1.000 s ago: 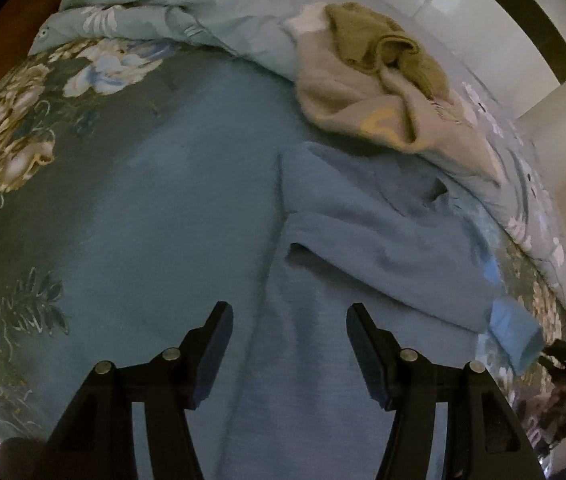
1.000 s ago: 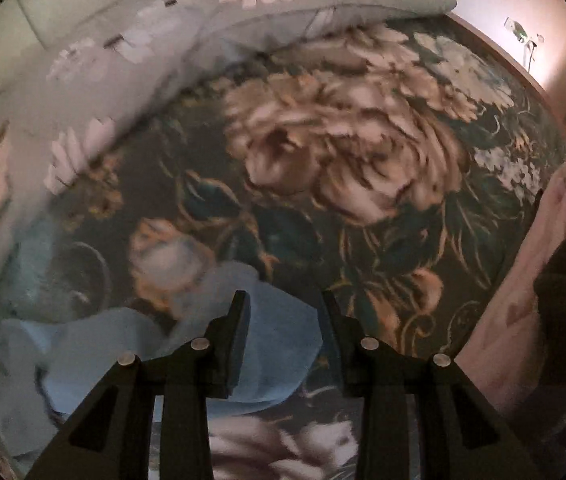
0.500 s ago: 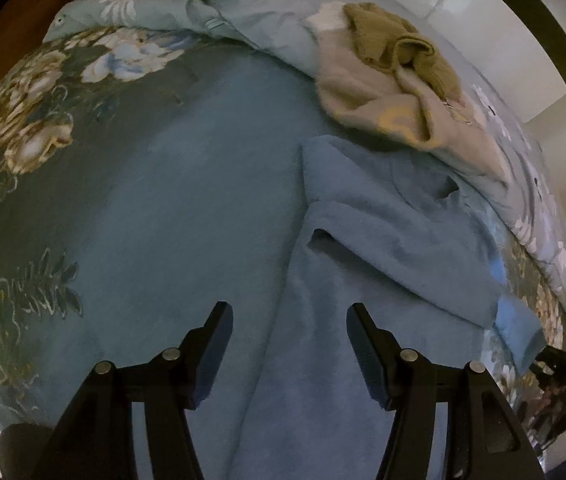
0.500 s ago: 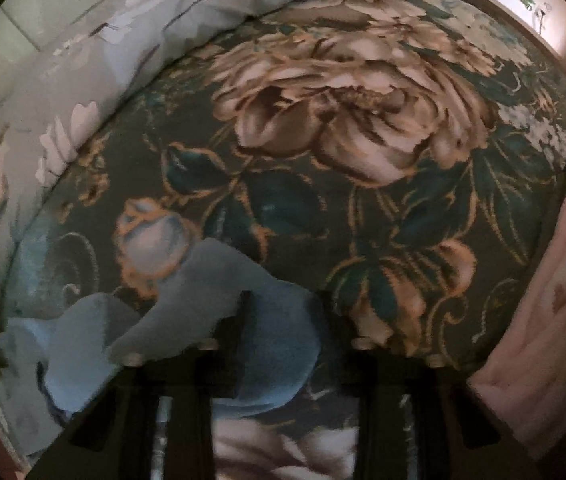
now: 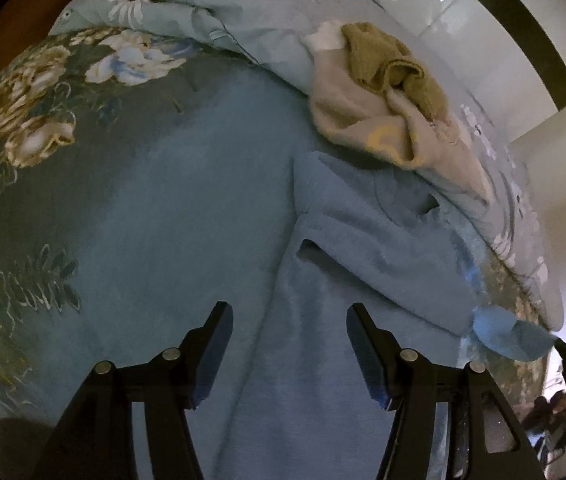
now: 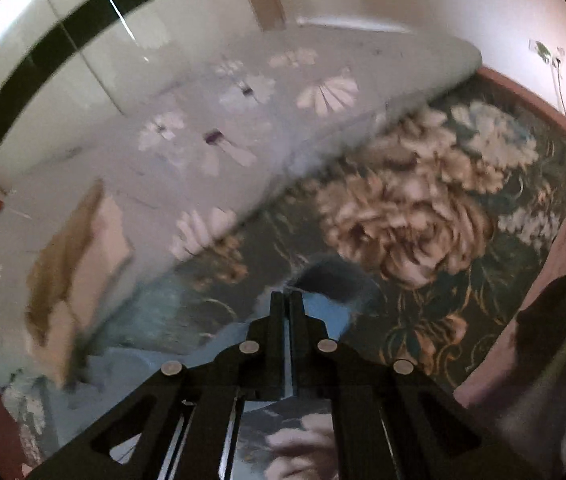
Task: Fold clothes
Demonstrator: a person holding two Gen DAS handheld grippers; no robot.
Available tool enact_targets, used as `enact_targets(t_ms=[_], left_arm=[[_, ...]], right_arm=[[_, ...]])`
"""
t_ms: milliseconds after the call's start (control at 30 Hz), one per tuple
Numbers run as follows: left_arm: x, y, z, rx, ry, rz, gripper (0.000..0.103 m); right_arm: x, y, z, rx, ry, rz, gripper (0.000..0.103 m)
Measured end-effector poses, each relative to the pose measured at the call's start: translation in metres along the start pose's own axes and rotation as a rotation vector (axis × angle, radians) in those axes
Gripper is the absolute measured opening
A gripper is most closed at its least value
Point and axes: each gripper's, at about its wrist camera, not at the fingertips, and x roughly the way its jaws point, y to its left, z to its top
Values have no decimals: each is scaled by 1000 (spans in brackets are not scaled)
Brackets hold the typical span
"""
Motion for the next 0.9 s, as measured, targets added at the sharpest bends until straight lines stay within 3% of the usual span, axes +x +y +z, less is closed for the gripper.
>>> enact_targets(t_ms=[200, 367, 500, 700, 900], left_arm=[[0, 11, -3, -38, 4, -38, 63], [-2, 19, 0, -79, -12, -79, 63], [-4, 20, 5, -86, -28, -103, 63], [-4, 35, 9, -138, -31, -126, 63], [-10, 54, 15, -186, -49, -136, 63]], right_arm=[[-38, 69, 5, -133, -43, 89, 2], [-53, 184, -15, -400, -58, 233, 2], [-43, 278, -69, -623, 22, 348, 2], [12, 371, -163, -748, 225, 439, 1], [72, 417, -251, -833, 392, 354, 2]])
